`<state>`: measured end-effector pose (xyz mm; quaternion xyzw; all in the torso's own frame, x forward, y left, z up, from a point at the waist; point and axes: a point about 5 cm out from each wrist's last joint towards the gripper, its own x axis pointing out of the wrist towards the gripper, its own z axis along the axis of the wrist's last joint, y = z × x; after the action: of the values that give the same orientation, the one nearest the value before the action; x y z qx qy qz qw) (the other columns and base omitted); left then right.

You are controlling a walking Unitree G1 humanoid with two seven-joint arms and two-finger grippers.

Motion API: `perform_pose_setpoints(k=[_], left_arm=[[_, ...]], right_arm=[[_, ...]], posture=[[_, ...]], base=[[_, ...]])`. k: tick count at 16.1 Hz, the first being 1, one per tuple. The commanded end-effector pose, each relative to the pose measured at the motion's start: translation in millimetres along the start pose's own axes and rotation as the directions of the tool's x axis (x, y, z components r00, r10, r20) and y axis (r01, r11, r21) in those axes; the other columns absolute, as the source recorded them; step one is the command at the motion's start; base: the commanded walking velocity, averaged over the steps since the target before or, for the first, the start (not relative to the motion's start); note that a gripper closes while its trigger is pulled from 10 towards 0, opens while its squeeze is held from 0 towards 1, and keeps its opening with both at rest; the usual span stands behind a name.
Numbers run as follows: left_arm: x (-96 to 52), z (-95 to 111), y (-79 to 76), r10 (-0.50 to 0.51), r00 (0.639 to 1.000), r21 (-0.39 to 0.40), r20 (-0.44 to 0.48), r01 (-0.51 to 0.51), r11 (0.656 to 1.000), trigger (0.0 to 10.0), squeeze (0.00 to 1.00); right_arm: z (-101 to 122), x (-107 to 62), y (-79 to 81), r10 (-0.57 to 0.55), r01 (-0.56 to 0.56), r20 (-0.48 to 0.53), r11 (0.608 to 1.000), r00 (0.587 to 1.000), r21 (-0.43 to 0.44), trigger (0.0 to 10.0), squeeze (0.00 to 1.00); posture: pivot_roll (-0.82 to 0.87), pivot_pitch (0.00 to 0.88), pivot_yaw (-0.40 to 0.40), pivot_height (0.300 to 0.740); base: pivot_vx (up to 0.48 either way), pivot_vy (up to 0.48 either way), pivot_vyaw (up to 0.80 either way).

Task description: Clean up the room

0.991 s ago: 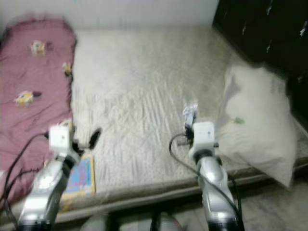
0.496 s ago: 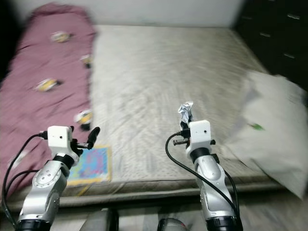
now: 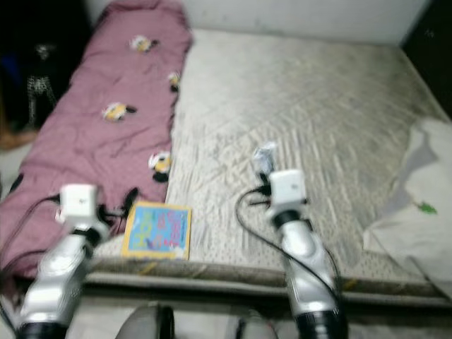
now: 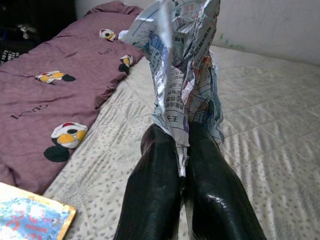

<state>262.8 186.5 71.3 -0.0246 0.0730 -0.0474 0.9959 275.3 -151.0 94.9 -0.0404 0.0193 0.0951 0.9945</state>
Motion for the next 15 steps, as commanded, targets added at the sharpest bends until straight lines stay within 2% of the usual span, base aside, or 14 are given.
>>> perform_pose_setpoints(k=[1, 15], left_arm=[[-1.6, -5.3, -6.2, -0.017, 1.0, -0.014, -0.019, 0.016, 1.0, 10.0, 0.0], [-0.4, -6.0, -4.7, -0.009, 1.0, -0.01, -0.028, 0.008, 1.0, 10.0, 0.0]], right_arm=[[-2.0, -3.3, -7.7, -0.019, 0.019, -0.009, 1.0, 1.0, -0.008, 10.0, 0.0], [-2.0, -1.7, -4.1, 0.001, -0.001, -0.004, 1.0, 1.0, -0.002, 10.0, 0.0]], posture=[[-0.02, 0.09, -0.035, 0.74], [-0.02, 0.09, -0.03, 0.74]], base=[[0.0, 0.48, 0.0], [0.0, 0.48, 0.0]])
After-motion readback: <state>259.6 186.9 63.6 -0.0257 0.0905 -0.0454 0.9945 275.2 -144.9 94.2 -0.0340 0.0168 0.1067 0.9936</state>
